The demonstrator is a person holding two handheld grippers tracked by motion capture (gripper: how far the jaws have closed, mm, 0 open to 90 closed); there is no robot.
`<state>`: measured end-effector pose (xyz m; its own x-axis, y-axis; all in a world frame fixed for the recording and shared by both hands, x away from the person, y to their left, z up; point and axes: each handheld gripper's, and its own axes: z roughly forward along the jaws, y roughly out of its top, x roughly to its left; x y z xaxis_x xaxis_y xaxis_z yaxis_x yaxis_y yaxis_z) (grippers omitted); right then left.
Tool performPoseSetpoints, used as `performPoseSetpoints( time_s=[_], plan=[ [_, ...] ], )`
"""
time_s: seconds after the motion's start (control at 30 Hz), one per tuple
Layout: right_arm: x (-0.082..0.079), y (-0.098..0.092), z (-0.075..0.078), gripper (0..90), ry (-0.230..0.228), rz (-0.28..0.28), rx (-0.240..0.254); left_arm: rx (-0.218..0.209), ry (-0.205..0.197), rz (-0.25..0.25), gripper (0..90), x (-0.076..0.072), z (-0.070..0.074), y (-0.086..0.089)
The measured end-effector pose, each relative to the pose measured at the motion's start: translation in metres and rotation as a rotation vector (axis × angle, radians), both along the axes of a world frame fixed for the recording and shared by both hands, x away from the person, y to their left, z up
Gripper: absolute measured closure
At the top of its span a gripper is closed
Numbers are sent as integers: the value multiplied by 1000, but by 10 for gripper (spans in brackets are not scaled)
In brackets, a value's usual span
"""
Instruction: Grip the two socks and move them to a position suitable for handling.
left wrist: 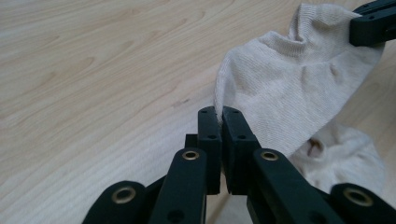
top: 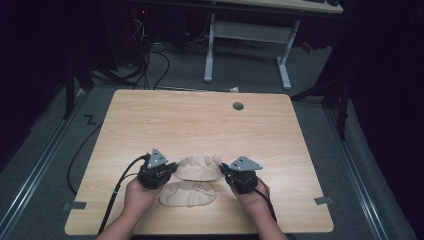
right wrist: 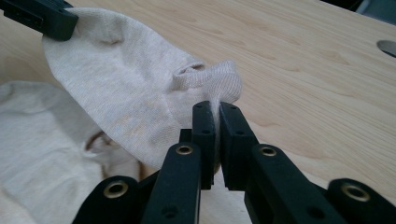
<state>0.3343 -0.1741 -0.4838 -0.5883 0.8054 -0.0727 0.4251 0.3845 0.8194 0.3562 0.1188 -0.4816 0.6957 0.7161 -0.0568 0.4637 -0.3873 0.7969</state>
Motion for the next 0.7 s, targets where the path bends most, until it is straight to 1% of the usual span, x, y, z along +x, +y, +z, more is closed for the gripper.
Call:
performPoseSetpoints(
  time_s=[0.07,0.17,0.23,0.27,0.3,0.37,0.5,0.57,0.63,0.7],
  plan=[
    [-4,4,1,856,-2,16,-7,-8,7,-2,868,-6,0,5],
    [-13,10,1,856,-4,48,-20,-12,16,-12,868,-18,1,14],
    [-18,13,0,856,-2,63,-25,0,6,-13,868,-25,0,17],
    [-21,15,0,856,-4,66,-29,10,9,-15,868,-29,-1,19],
    [-24,18,-2,856,-1,76,-35,18,12,-18,869,-31,-2,21],
    [-29,22,-4,856,11,87,-43,21,21,-21,868,-37,-3,24],
    [-38,27,-7,855,22,116,-55,19,30,-25,868,-50,-6,31],
    [-41,28,-8,855,26,123,-60,29,29,-30,868,-54,-9,32],
    [-44,29,-10,855,33,130,-61,18,38,-30,868,-58,-10,35],
    [-46,29,-11,855,35,135,-65,17,32,-33,868,-61,-10,35]
  ],
)
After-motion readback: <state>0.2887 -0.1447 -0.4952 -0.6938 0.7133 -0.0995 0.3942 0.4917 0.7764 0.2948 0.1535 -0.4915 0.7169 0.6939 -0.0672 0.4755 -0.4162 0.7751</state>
